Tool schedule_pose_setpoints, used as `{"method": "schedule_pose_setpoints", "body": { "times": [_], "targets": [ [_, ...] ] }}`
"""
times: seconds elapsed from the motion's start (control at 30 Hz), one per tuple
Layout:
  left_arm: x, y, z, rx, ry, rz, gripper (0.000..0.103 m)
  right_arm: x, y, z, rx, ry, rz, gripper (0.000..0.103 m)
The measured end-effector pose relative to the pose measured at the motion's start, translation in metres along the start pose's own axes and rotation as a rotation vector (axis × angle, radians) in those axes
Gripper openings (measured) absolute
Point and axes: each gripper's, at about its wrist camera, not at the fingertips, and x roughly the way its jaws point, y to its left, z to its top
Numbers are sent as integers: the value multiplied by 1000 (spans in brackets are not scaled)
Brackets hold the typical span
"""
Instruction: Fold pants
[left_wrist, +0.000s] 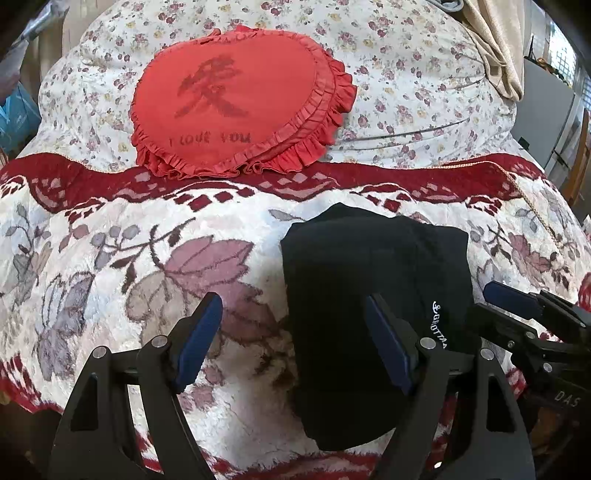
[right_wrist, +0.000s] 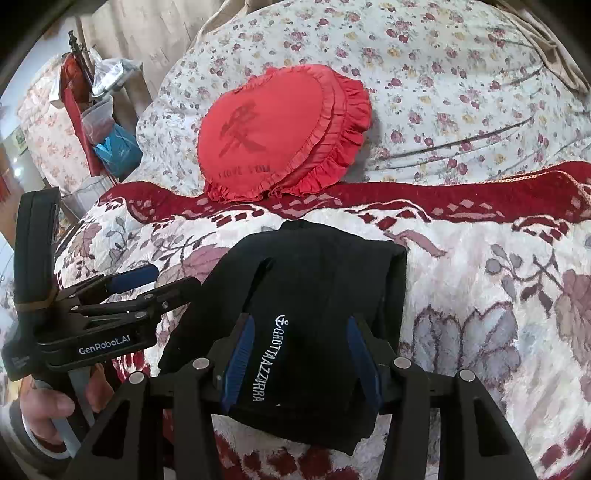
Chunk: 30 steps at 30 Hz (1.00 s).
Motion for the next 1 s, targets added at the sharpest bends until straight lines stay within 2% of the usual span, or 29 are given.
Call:
{"method": "schedule_pose_setpoints", "body": {
  "times": [0.13, 0.3, 0.47, 0.63, 0.73, 0.87, 0.93, 1.0],
  "targets": [
    [2, -4, -2, 10, 13, -22, 80, 3, -1, -3, 10, 4, 0, 50],
    [8, -3, -2, -18, 41, -86, 80, 8, -11, -6, 40, 11, -12, 51],
    [18, 1, -2, -53, 85, -138, 80, 17, -27, -8, 79, 22, -22, 57],
    [32, 18, -2, -157, 124, -298, 81, 27, -45, -11, 124, 38, -37, 61],
    [44, 22, -3, -173, 150, -348, 82, 38, -60, -13, 156, 54, -5, 69],
    [66, 23, -8, -223, 219, -453, 89, 52, -76, -12, 223, 56, 65, 73],
    [70, 20, -8, -223, 191, -480, 97, 59, -81, -12, 255, 43, 115, 80],
    [73, 14, -7, -206, 185, -501, 98, 68, -84, -11, 255, 37, 147, 79]
  ]
}}
